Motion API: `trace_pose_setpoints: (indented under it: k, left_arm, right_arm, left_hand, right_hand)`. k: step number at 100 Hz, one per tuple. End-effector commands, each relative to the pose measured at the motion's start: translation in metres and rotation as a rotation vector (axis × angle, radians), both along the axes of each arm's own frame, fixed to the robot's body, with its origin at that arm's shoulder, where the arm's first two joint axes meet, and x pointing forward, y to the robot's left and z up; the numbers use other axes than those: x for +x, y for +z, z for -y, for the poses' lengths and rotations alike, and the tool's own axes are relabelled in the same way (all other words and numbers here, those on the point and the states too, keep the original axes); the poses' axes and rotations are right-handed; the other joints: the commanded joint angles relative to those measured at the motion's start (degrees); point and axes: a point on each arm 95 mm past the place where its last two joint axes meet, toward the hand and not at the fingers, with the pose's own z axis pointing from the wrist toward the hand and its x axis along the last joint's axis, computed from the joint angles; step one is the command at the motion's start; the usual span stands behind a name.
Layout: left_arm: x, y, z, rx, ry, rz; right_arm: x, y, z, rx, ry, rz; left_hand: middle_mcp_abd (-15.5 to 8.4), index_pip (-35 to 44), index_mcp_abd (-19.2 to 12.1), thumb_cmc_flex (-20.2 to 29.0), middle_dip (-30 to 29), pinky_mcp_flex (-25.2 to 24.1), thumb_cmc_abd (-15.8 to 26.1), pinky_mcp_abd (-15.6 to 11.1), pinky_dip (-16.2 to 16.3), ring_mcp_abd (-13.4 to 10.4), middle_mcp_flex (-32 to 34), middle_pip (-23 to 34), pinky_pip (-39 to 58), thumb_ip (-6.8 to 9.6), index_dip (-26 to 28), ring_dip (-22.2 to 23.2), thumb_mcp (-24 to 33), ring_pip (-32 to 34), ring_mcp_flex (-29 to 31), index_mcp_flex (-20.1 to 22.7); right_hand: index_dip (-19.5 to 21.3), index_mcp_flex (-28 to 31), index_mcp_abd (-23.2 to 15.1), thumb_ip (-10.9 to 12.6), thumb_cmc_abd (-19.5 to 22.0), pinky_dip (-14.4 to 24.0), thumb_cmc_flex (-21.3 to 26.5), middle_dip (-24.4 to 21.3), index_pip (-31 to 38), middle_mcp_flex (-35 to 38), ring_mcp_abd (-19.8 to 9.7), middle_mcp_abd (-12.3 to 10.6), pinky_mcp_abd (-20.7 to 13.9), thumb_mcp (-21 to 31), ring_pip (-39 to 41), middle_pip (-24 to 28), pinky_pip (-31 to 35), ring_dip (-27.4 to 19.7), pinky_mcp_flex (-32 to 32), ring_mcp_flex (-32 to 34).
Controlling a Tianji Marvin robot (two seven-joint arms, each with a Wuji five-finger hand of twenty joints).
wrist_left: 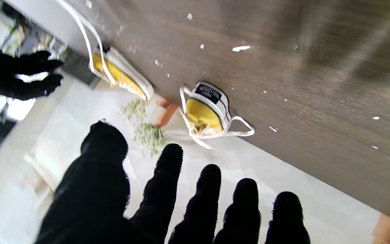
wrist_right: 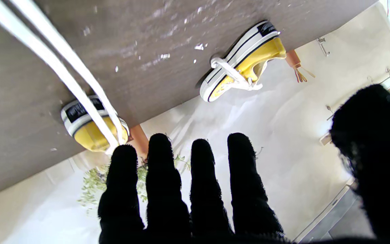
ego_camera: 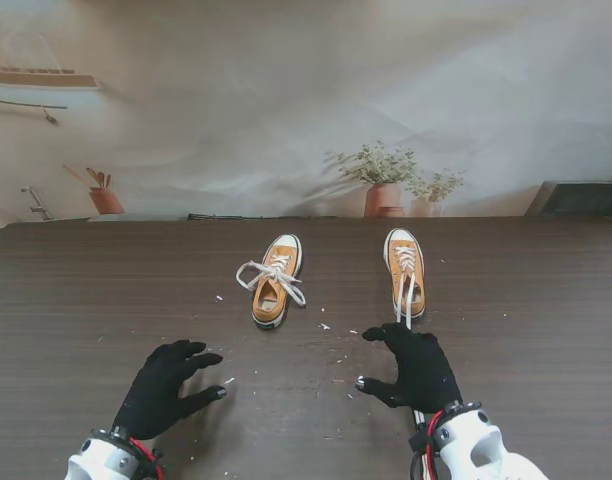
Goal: Tie the shoelaces into a bow on the shoes
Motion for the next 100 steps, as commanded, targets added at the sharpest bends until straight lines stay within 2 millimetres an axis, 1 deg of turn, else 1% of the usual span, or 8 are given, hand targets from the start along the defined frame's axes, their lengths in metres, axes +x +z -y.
trace_pose_setpoints:
  k: [1,12,23,35,52,72,100]
  left_arm:
    - [0.0,-0.002,0.0,-0.009,0.017,-0.003]
    - [0.0,-0.002,-0.001,-0.019,0.041,0.013]
    - [0.0,0.0,-0.003,-0.024,0.048,0.022]
    - [-0.001,0.0,-0.003,-0.032,0.059,0.031]
    - [-0.001,-0.001,-0.001,-0.041,0.056,0.029]
    - [0.001,-0.003,0.004,-0.044,0.045,0.021]
    - [0.004,-0.005,0.011,-0.031,0.031,0.01]
  right_arm:
    - [0.023,0.023,0.006,-0.022,0.003,0.079]
    - [0.05,0.033,0.012,-0.086,0.005,0.103]
    - [0.077,0.038,0.017,-0.155,-0.005,0.113]
    - [0.105,0.038,0.021,-0.242,-0.02,0.123]
    - [0.141,0.029,0.035,-0.4,-0.04,0.191]
    - [0.166,0.017,0.051,-0.532,-0.035,0.219]
    - [0.187,0.0,0.062,-0.634,-0.037,0.195]
  left_hand:
    - [0.6,0.3,0.6,1.6,1.0,0.4,1.7,0.8,0.4,0.0,0.5,0.6,-0.5,0.84,1.2,1.4,-1.9,0.7,1.3,1.4]
    - [0.8,0.4,0.7,1.7,1.0,0.5,1.6,0.6,0.2,0.2,0.6,1.0,-0.5,0.92,1.1,1.6,-1.9,1.7,0.9,1.6]
    - [0.9,0.4,0.7,1.7,0.9,0.6,1.7,0.7,0.1,0.4,0.5,1.1,-0.6,0.96,1.2,1.6,-1.8,2.9,0.3,1.7]
    - [1.0,0.4,0.9,1.8,0.8,0.6,1.6,0.6,0.0,0.4,0.4,1.2,-0.6,1.0,1.1,1.4,-1.7,3.9,-0.3,1.7]
    - [1.1,0.3,0.9,1.9,0.7,0.6,1.8,0.6,-0.2,0.4,0.3,1.2,-0.6,1.06,1.1,1.0,-1.6,5.1,-0.8,1.6]
    - [1.3,0.3,1.1,2.0,0.7,0.8,1.9,0.6,-0.2,0.5,0.1,1.3,-0.6,1.07,1.0,0.6,-1.5,5.9,-1.0,1.7]
    - [1.2,0.4,1.0,2.0,0.6,0.9,2.0,0.6,-0.3,0.6,-0.1,1.3,-0.5,1.11,1.0,0.3,-1.3,6.4,-1.2,1.6]
  right_hand:
    - [0.1,0.9,-1.5,1.3,-0.3,-0.8,1.1,-0.9,-0.5,1.4,-1.0,-0.8,-2.2,-0.8,-0.4,-0.3,-0.4,-0.3,0.2,0.9]
    - [0.2,0.7,-1.8,1.2,-0.7,-1.0,0.9,-0.9,-0.4,1.6,-1.2,-0.9,-2.4,-0.2,-0.3,-0.5,-0.2,-0.3,0.3,1.2]
    - [0.3,0.6,-2.0,1.2,-0.9,-1.1,0.7,-0.9,-0.2,1.5,-1.3,-1.1,-2.5,0.2,-0.2,-0.4,0.1,-0.3,0.5,1.2]
    - [0.4,-0.2,-2.1,1.1,-0.9,-1.3,0.2,-0.8,-0.1,0.9,-1.4,-1.2,-2.5,0.5,-0.1,-0.5,0.3,-0.3,0.3,0.8]
    - [0.6,-0.6,-2.4,1.0,-2.5,-1.9,-0.1,-0.5,0.8,0.2,-1.6,-1.3,-2.4,2.4,0.6,0.1,1.2,-0.4,0.4,0.8]
    - [0.8,-1.2,-2.8,0.8,-4.1,-2.4,-0.1,-0.3,1.4,-0.3,-1.7,-1.5,-2.3,4.4,0.9,0.6,2.0,-0.4,0.7,1.0]
    - [0.9,-1.5,-3.1,0.7,-5.0,-3.0,0.1,-0.3,1.8,-0.5,-1.7,-1.5,-2.1,5.4,1.2,0.9,2.8,-0.4,1.0,1.3]
